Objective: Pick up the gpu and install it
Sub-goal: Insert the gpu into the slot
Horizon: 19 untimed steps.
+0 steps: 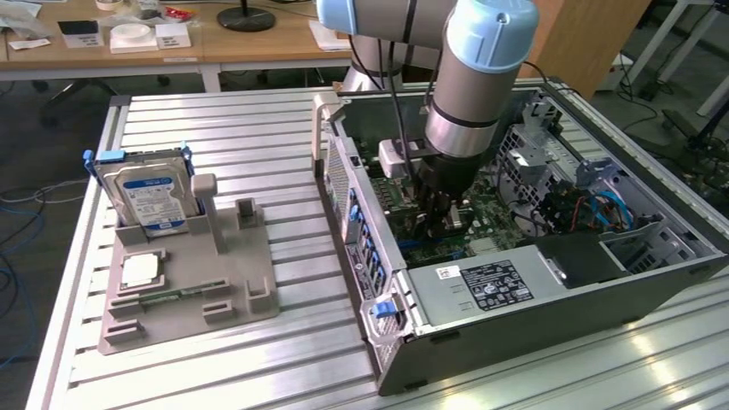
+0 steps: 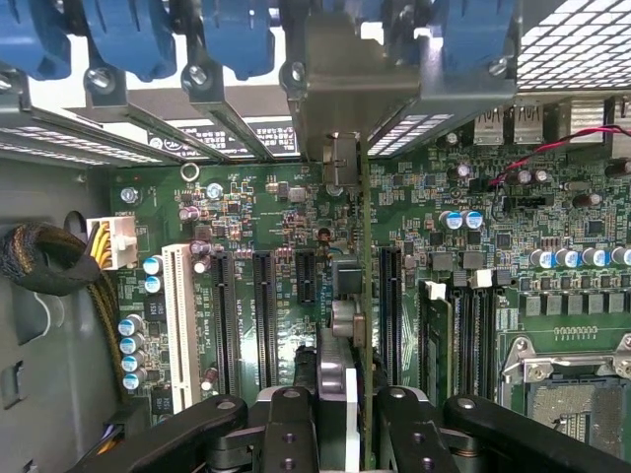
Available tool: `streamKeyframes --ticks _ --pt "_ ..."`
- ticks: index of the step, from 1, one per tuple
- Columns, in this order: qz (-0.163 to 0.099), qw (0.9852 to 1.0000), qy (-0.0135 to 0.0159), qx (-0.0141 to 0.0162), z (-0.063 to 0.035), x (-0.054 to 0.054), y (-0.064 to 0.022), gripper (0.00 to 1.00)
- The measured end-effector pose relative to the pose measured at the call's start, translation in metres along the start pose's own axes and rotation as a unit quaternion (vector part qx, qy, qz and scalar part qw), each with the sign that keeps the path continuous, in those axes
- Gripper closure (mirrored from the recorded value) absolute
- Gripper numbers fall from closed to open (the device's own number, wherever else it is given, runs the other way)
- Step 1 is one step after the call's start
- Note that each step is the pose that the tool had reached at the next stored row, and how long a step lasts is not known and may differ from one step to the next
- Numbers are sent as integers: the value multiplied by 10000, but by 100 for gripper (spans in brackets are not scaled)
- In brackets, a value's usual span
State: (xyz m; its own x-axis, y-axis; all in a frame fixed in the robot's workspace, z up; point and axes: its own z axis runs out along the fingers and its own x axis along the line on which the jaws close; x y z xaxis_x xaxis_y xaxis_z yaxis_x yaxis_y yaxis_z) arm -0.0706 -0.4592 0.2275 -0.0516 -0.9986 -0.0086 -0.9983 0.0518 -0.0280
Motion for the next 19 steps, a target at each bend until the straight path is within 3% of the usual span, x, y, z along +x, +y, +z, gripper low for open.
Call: streamKeyframes --ticks 19 --pt "-45 10000 -1 -1 19 -11 2 72"
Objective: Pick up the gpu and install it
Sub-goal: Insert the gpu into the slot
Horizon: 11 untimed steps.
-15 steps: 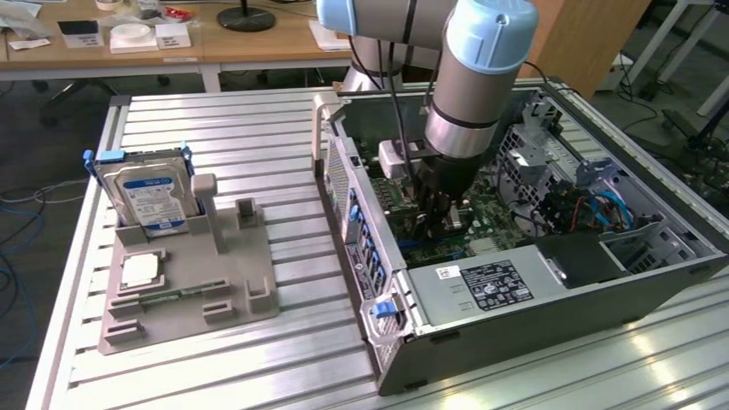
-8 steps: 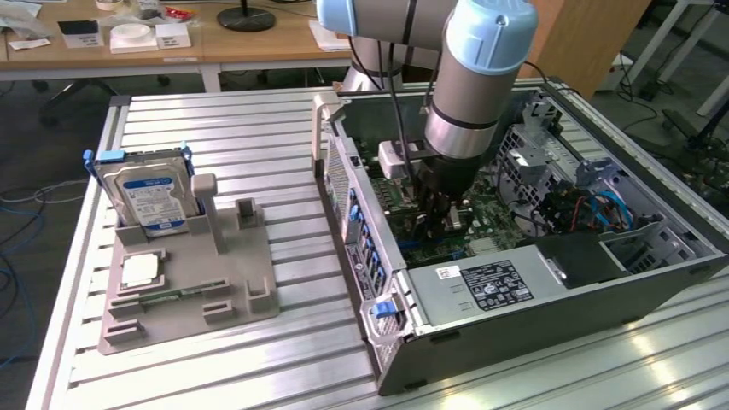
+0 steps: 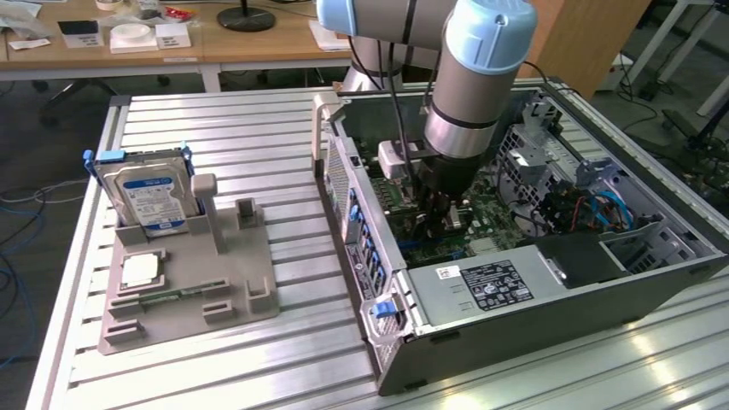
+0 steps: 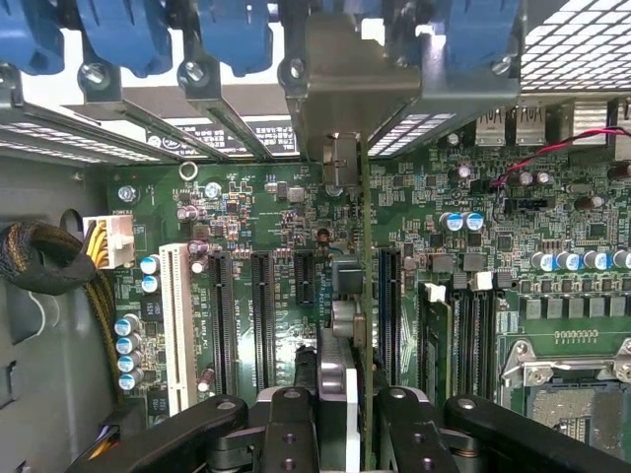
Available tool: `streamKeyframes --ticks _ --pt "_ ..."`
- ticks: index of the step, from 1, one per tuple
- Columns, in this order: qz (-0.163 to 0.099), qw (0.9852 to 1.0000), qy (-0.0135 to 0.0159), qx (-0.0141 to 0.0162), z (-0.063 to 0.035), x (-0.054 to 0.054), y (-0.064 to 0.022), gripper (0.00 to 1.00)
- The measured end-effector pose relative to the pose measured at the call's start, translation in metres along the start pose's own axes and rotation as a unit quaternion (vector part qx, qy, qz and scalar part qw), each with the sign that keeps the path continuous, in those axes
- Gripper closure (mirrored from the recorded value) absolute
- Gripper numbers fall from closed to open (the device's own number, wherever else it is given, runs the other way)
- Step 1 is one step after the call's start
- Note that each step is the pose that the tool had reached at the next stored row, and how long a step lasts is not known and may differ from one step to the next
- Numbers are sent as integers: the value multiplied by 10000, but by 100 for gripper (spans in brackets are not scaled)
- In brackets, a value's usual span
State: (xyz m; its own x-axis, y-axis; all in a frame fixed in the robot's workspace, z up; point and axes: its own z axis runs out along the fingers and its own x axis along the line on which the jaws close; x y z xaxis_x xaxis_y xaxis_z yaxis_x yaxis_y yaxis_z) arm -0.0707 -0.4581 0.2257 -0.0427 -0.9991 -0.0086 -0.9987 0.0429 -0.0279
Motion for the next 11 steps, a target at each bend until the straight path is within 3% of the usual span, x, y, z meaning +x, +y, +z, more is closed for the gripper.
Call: streamKeyframes --ticks 11 --pt "-9 10000 -6 1 22 -6 2 72"
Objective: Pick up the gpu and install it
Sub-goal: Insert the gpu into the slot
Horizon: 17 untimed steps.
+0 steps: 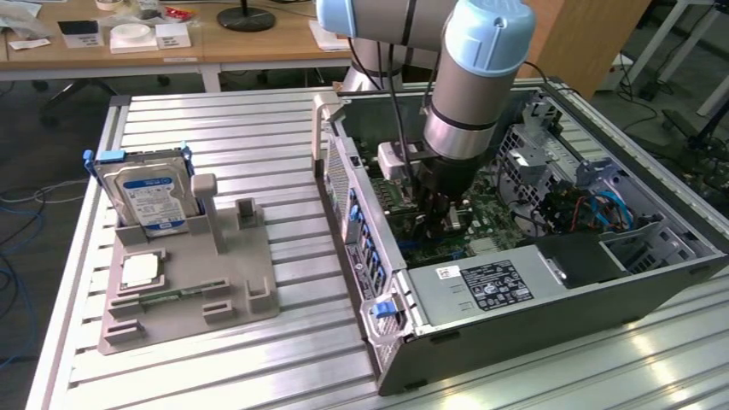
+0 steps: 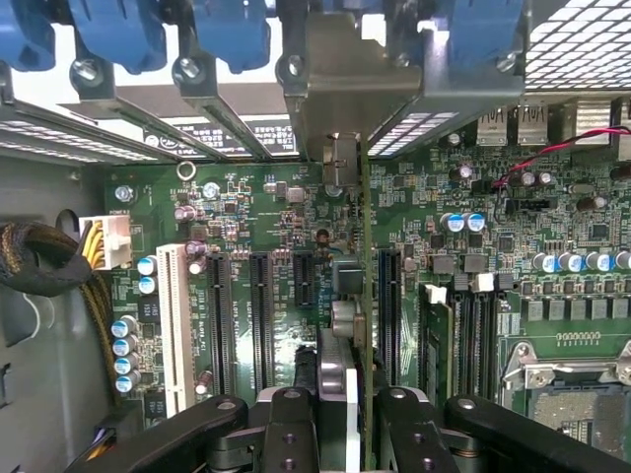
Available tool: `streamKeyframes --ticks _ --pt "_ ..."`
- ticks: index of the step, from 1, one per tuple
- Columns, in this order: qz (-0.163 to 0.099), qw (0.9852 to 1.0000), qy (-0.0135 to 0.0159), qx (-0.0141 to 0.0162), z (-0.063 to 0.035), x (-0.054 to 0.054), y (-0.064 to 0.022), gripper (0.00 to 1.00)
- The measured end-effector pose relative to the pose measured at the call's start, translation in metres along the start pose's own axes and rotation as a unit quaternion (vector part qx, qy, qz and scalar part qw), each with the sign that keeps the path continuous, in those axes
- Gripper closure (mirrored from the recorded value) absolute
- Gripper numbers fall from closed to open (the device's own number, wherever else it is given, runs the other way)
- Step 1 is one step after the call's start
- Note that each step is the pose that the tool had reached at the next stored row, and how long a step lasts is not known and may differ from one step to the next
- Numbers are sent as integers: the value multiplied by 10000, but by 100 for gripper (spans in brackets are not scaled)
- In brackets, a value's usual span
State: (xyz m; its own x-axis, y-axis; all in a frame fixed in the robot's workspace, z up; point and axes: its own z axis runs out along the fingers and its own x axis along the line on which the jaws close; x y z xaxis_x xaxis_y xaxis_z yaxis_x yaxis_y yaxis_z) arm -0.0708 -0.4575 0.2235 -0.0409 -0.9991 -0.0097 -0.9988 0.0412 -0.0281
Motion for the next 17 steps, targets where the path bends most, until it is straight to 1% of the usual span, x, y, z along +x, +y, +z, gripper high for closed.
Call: streamKeyframes --ticks 3,17 --pt "-14 10000 1 -1 -1 -20 0 72" --pt "-15 10000 1 -1 12 -21 1 72"
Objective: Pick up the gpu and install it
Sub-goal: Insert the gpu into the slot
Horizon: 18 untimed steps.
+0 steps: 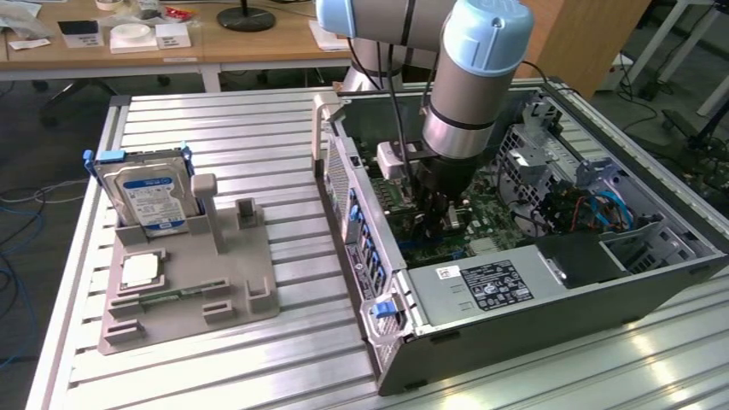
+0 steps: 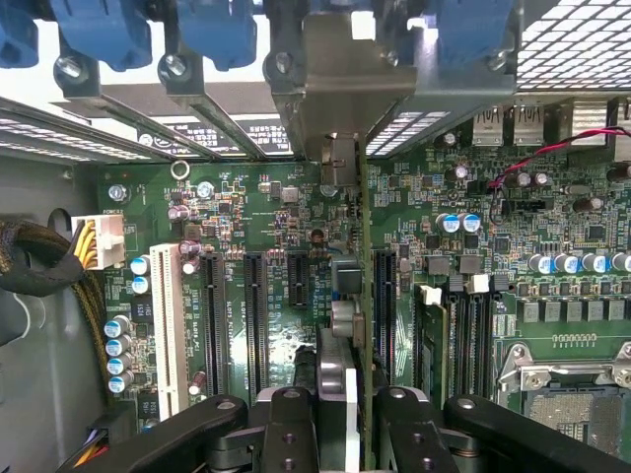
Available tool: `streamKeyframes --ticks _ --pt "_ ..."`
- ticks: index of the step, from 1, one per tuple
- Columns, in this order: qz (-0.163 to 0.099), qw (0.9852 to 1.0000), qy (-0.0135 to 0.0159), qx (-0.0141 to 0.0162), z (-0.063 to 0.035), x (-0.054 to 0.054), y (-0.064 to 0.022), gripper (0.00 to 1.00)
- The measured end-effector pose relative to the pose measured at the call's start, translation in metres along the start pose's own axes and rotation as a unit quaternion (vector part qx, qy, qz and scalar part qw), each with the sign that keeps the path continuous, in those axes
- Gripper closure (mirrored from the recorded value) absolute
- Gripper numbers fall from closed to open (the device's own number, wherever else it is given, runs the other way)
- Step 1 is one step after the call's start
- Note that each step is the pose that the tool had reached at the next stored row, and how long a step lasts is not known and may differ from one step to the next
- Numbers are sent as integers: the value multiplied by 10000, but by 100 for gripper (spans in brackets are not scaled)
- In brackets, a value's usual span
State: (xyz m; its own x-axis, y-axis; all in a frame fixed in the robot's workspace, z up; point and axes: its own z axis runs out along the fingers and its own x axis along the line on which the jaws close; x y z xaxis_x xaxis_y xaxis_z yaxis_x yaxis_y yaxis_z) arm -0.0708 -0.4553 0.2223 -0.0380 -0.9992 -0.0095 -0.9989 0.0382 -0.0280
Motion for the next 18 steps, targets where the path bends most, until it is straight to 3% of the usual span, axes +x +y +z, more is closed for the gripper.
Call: streamKeyframes --ticks 4,7,18 --pt "0 10000 0 0 -3 0 0 72" --pt "0 10000 0 0 -67 -1 -2 72" --pt "42 10000 1 1 -67 -1 -24 72"
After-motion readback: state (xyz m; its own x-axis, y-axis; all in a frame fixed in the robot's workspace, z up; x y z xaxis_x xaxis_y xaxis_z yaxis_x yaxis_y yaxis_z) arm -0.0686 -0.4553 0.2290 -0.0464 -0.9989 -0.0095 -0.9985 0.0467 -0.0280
